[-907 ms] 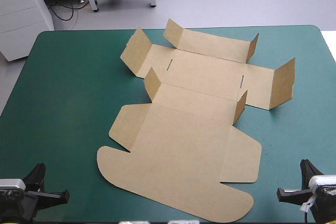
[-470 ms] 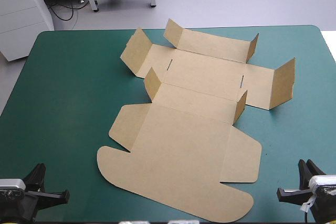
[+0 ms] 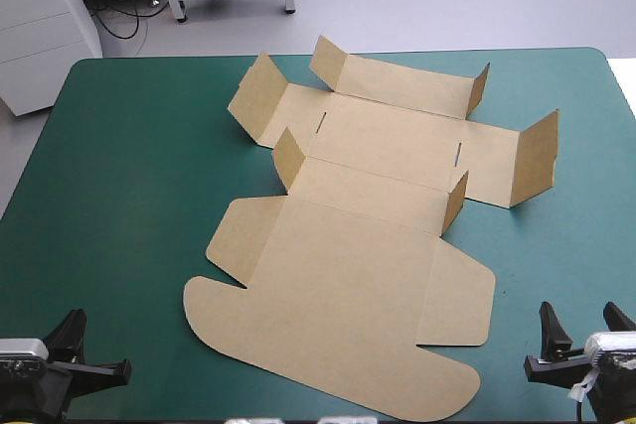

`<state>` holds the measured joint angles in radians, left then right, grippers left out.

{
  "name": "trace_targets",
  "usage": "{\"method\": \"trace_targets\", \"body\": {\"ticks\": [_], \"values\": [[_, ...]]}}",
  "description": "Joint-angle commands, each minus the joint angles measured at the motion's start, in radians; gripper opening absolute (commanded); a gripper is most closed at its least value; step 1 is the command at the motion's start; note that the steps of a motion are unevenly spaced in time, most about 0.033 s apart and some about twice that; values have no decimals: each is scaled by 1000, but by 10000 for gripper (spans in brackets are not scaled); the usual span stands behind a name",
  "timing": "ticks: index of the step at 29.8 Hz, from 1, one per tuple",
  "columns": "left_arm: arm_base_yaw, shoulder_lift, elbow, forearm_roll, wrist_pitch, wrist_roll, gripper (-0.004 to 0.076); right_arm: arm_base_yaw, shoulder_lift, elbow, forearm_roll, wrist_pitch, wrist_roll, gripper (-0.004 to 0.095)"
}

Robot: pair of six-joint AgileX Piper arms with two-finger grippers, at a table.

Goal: Fold the box

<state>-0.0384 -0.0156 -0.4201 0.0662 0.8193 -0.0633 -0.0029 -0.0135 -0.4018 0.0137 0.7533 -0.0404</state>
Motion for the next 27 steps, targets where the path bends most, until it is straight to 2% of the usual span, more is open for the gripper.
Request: {"method": "trace_targets", "body": {"ticks": [1,6,11,23,27], "values": [[-5,-15,-21,-2,-76,-11,-32,3,-28,-32,-4,-71,16,713],[-5,-15,-21,-2,-76,-11,-32,3,3,-71,7,-71,116,713],[-5,-15,-21,-2,-76,-11,-32,3,110,-167,41,-62,144,713],[-5,-15,-21,-2,-76,-11,-32,3,597,-455,237,-10,136,712],[-5,-15,-21,-2,-76,-11,-32,3,765,-557,286,46,136,713]]}}
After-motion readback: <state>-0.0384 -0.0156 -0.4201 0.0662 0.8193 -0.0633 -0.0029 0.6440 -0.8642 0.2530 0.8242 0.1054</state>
